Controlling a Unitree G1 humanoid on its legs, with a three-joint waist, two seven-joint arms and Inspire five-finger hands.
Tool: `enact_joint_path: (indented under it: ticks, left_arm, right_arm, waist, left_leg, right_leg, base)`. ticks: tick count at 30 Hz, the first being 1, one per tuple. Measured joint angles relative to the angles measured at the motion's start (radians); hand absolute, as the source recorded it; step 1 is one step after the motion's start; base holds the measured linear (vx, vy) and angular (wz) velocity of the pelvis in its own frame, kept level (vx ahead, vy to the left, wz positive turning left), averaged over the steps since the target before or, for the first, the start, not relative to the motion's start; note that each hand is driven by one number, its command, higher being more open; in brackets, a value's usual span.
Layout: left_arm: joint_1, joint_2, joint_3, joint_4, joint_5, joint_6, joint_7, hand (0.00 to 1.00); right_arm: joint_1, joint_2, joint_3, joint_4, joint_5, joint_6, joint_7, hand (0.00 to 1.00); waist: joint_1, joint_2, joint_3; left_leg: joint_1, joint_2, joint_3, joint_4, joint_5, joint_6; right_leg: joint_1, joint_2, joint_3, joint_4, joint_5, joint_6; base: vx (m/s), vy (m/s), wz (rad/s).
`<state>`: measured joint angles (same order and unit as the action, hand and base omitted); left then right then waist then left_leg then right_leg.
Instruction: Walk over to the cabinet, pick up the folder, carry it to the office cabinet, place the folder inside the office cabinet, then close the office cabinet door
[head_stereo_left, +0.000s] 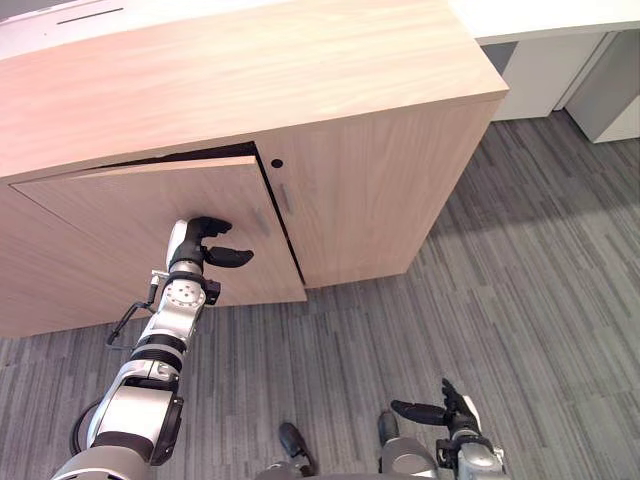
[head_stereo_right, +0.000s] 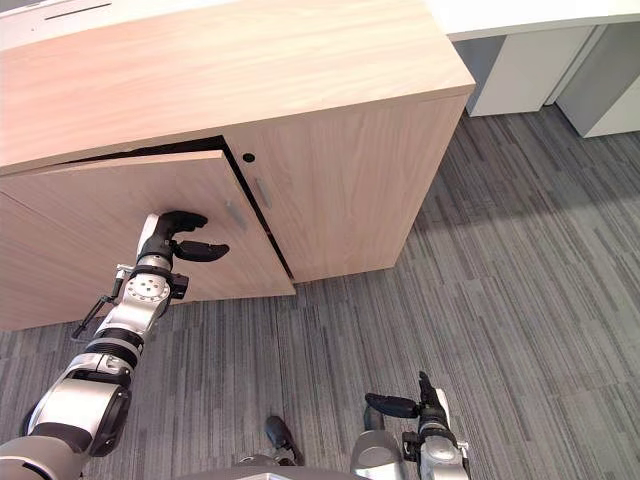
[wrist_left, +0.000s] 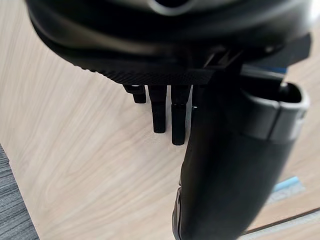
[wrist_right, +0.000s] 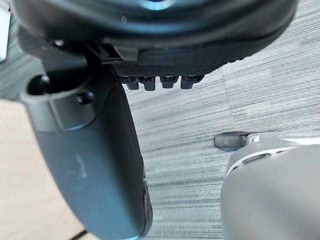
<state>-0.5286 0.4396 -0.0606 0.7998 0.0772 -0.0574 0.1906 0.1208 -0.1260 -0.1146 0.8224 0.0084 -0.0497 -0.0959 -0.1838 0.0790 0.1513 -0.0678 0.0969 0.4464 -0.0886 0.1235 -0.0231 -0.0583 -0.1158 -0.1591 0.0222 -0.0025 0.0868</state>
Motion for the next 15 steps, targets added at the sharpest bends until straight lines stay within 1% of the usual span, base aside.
enact_joint_path:
  ticks: [1,3,4,5,7,9,11,13,15]
  left_arm:
    - [0.033,-0.002,0.001,-0.041,0.000,-0.001,0.000,1.00]
    - [0.193,-0.048,0.023,-0.211,-0.012,-0.013,0.003,1.00]
    - [0.255,-0.077,0.032,-0.259,-0.029,-0.019,0.002,1.00]
    - [0.338,-0.117,0.035,-0.303,-0.050,-0.027,-0.002,1.00]
    - [0.435,-0.164,0.035,-0.321,-0.073,-0.027,-0.024,1.00]
    - [0.572,-0.216,0.038,-0.297,-0.094,-0.021,-0.069,1.00]
    - [0.626,-0.240,0.050,-0.229,-0.096,-0.015,-0.090,1.00]
    - [0.690,-0.277,0.117,-0.085,-0.093,-0.004,-0.106,1.00]
    - [0.727,-0.285,0.161,0.011,-0.073,0.007,-0.107,1.00]
  right_arm:
    - [0.003,0.000,0.000,0.000,0.000,0.000,-0.001,1.00]
    - [0.017,0.003,-0.009,0.001,0.000,0.001,0.001,1.00]
    - [0.021,0.004,-0.017,0.003,0.000,0.001,0.001,1.00]
    - [0.023,0.007,-0.029,0.005,0.000,0.002,0.001,1.00]
    - [0.023,0.012,-0.046,0.006,-0.001,0.003,0.001,1.00]
    - [0.015,0.018,-0.058,0.012,-0.002,0.008,0.002,1.00]
    - [0.012,0.020,-0.061,0.013,-0.002,0.017,0.003,1.00]
    - [0.004,0.024,-0.073,0.014,-0.003,0.025,0.011,1.00]
    - [0.005,0.020,-0.076,0.014,-0.012,0.027,0.011,1.00]
  waist:
    - [0.000,0.000,0.000]
    - [0.009,0.000,0.000]
    - [0.018,0.000,0.000]
    - [0.036,-0.001,0.000]
    - [0.049,-0.001,0.000]
    - [0.073,-0.003,0.000]
    - [0.093,-0.006,0.001]
    - [0.106,-0.007,0.002]
    - [0.113,-0.014,-0.001]
  left_leg:
    - [0.001,-0.001,-0.001,0.000,-0.001,-0.002]
    - [0.006,-0.006,-0.018,0.000,-0.003,-0.004]
    - [0.010,-0.006,-0.028,0.000,-0.008,-0.012]
    - [0.016,-0.007,-0.030,0.000,-0.014,-0.018]
    - [0.018,-0.010,-0.034,0.000,-0.014,-0.018]
    - [0.019,-0.012,-0.043,0.000,-0.017,-0.018]
    - [0.024,-0.013,-0.045,-0.001,-0.017,-0.017]
    - [0.038,-0.011,-0.054,-0.006,-0.012,-0.016]
    - [0.043,-0.010,-0.067,-0.007,-0.010,-0.017]
  right_leg:
    - [0.000,0.000,0.001,0.000,0.000,0.000]
    - [0.002,-0.004,0.003,0.000,0.000,0.000]
    - [0.004,-0.006,0.004,0.000,0.000,0.000]
    - [0.007,-0.006,0.009,0.000,0.000,0.000]
    - [0.009,-0.007,0.009,0.000,-0.001,-0.001]
    - [0.009,-0.009,0.009,-0.001,-0.006,-0.007]
    - [0.012,-0.009,0.009,-0.003,-0.009,-0.010]
    - [0.023,-0.009,0.004,-0.004,-0.012,-0.009]
    - [0.031,-0.011,-0.005,-0.004,-0.028,-0.007]
  base:
    - [-0.01,0.000,-0.06]
    - [-0.01,-0.004,-0.05]
    - [-0.01,0.006,-0.10]
    - [-0.02,0.014,-0.08]
    - [-0.05,0.010,-0.02]
    - [-0.09,0.004,-0.01]
    - [-0.10,-0.010,-0.03]
    - [-0.13,-0.015,0.03]
    - [-0.10,0.002,0.10]
